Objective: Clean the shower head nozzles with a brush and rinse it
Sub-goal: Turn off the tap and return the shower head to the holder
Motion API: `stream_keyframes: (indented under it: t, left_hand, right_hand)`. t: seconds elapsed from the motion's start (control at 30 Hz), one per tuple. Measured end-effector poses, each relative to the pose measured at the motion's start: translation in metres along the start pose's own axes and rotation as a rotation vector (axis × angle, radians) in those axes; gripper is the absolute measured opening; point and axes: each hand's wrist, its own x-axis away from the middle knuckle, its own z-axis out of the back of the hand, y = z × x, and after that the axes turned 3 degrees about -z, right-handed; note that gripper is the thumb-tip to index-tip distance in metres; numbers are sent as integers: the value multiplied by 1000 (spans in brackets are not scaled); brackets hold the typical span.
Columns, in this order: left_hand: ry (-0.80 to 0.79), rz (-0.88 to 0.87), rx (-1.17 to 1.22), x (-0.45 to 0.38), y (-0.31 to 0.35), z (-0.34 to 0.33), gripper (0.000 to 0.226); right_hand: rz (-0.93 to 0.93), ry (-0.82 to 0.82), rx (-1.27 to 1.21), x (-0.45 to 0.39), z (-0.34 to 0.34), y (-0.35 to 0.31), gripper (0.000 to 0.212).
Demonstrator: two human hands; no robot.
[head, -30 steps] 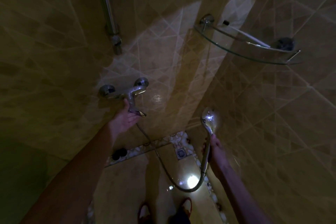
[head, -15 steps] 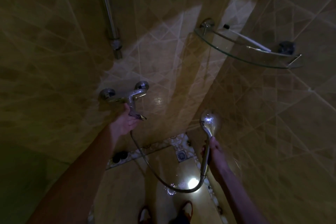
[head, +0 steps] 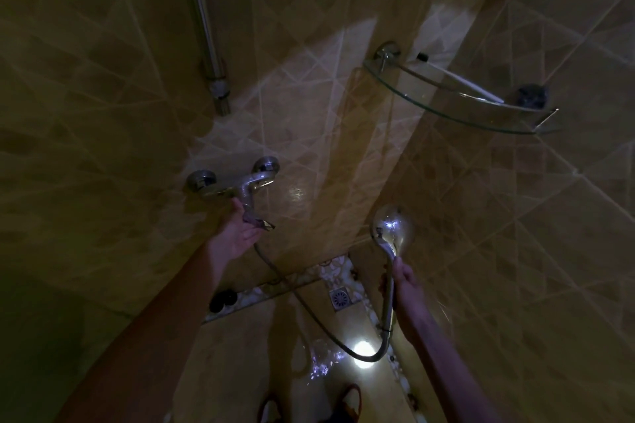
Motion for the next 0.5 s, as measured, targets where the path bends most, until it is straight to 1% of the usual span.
stream_keyframes:
  t: [0.1,0.2,0.33,0.4,0.5]
  left_hand:
    - [19,2,52,4,-1,-5,90]
    - [-9,-12,56,10,0,-11,87]
    - [15,-74,73,17,3,-23,68]
    - [54,-97,79,17,5,-29,63]
    - [88,-116,45,15,6,-33,69]
  right_hand:
    - [-10,-18,14,1,2,-1,44]
    - [-22,-11,11,1,3,-3,43]
    - [-60,0,6,2,5,-3,42]
    - [-72,0,-10,2,5,-4,43]
    - [-60,2,-29,5,5,-8,44]
